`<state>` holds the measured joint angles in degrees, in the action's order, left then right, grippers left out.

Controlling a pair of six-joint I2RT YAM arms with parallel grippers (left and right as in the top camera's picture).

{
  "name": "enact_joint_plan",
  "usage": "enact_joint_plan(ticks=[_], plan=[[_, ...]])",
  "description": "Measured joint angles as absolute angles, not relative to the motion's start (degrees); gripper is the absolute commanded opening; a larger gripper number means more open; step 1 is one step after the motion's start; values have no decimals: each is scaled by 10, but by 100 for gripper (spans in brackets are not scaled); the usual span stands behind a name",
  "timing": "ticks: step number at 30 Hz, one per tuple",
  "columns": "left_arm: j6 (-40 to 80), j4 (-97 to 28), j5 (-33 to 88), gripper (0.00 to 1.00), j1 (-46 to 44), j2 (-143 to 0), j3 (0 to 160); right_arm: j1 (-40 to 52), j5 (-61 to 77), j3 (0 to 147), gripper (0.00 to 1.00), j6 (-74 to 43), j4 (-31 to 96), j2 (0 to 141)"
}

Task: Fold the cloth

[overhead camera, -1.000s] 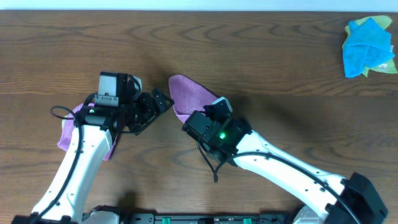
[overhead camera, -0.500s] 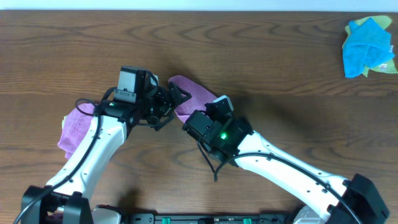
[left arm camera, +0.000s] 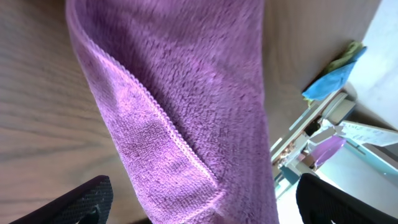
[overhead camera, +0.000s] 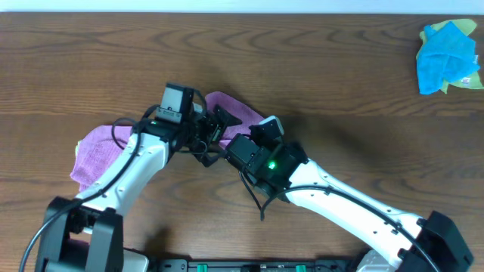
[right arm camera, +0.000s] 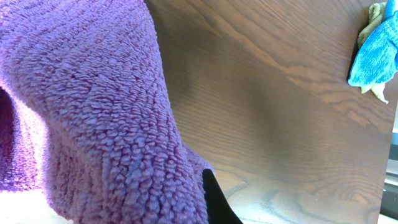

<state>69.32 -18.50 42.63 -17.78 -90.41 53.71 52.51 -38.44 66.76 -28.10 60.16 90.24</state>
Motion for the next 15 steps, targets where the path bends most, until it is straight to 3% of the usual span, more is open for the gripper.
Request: enact_joint_plan(ticks=[10, 13, 15], plan=[[725, -126, 449, 95, -210, -951, 537, 525, -384, 668, 1, -281, 602, 902], [729, -122, 451, 100, -216, -962, 537, 525, -384, 668, 1, -281, 602, 902], [734, -119, 452, 91, -217, -965, 537, 525, -384, 668, 1, -281, 602, 902]])
